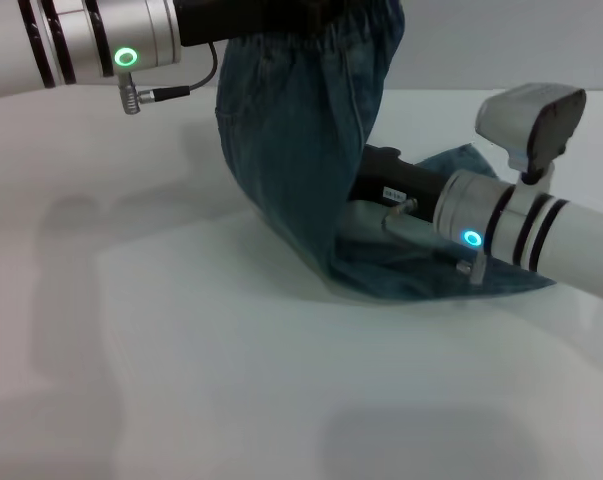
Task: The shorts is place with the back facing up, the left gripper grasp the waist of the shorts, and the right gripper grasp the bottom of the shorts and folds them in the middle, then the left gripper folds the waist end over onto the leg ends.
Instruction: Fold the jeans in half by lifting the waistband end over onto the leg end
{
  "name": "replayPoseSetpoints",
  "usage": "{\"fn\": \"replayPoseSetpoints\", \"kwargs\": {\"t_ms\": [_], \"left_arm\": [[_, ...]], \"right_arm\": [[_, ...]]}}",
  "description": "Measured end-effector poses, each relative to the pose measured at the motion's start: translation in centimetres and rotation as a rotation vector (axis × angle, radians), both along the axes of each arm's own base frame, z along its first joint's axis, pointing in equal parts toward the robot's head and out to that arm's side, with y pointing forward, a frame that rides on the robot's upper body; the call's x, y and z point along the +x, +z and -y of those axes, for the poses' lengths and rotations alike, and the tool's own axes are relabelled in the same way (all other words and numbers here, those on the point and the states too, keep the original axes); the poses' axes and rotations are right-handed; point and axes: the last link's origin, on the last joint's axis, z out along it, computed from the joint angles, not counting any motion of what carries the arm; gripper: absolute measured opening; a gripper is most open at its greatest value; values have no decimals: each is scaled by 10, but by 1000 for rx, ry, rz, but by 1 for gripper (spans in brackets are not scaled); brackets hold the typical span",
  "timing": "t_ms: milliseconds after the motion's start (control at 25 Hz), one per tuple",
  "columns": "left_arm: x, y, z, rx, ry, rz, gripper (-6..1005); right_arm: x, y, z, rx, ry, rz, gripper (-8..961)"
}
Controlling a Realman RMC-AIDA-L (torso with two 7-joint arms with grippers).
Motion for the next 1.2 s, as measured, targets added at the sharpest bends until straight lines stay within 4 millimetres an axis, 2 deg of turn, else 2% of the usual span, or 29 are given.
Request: {"fn": "replayPoseSetpoints", "kwargs": {"t_ms": [80,200,480,760,800,920,1080,1200], "left_arm": [[0,0,0,3,2,0,33],[-2,0,-1,8,10,-2,33],[-4,-5,0,7,15,-21,33],[1,-14,0,-3,6,-40,31],[8,-22,1,-10,-8,-53,31],[17,-29,0,-7,-20,-65,30],[20,-32,0,-6,-25,-69,36],[36,-45,3,0,-59,-97,40]], "right_arm": [[1,0,0,-3,-9,-4,622],[14,3,3,8,-44,6,622],[80,31,18,94,-210,29,623],[123,62,27,219,-326,34,622],[126,65,27,232,-336,31,623],[136,77,28,284,-371,20,623],[152,99,31,379,-428,-10,623],[165,117,35,463,-480,-46,622]]}}
